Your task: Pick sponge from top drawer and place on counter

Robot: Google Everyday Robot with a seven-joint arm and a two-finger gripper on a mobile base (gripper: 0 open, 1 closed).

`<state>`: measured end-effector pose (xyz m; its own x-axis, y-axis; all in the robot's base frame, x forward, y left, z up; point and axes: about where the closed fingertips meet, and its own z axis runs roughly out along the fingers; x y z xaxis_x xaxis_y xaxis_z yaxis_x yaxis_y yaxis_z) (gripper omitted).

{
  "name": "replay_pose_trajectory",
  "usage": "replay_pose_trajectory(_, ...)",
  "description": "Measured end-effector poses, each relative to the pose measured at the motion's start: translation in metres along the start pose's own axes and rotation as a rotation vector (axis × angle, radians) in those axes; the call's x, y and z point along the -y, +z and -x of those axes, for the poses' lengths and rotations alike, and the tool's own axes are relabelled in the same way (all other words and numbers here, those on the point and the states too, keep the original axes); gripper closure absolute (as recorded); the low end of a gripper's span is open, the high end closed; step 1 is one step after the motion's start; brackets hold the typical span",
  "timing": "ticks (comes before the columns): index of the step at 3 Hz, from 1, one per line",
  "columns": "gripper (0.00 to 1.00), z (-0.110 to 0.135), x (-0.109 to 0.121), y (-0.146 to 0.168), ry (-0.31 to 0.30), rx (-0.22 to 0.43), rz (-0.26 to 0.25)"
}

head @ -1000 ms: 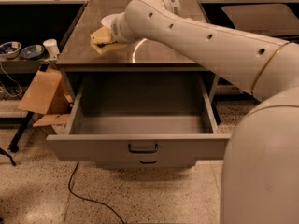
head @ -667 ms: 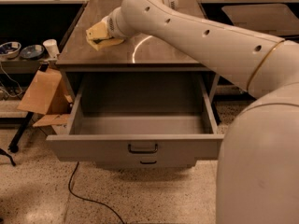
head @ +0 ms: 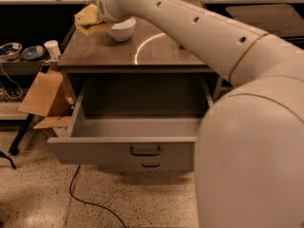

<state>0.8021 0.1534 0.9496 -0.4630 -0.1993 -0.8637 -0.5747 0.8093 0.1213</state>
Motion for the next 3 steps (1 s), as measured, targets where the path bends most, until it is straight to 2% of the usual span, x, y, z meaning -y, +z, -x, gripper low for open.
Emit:
replay_pose_trajectory(1, 1.00, 0.016, -0.012, 0.021, -0.006, 0.009, 0.012)
replay_pose_trajectory(2, 1.00, 0.020, -0.020, 0.050, -0.030, 0.013, 0.040)
replay_pose_trajectory(3, 1.00, 0.018, -0.020, 0.078, -0.075, 0.032, 0.107)
